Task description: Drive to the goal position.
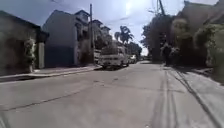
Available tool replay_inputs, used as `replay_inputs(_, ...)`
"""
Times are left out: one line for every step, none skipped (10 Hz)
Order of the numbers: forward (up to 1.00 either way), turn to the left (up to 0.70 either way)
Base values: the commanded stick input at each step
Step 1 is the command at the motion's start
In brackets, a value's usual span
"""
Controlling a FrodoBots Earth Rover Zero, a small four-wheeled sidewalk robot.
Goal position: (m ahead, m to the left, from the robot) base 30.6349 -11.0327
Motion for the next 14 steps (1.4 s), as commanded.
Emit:
replay_inputs(1.00, -0.38)
replay_inputs(1.00, -0.38)
replay_inputs(1.00, -0.38)
replay_inputs(1.00, -0.38)
replay_inputs(1.00, -0.38)
replay_inputs(1.00, -0.38)
replay_inputs(1.00, -0.38)
replay_inputs(1.00, 0.02)
replay_inputs(1.00, 0.02)
replay_inputs(1.00, 0.02)
replay_inputs(1.00, 0.02)
replay_inputs(1.00, 0.02)
replay_inputs(1.00, 0.02)
replay_inputs(1.00, 0.02)
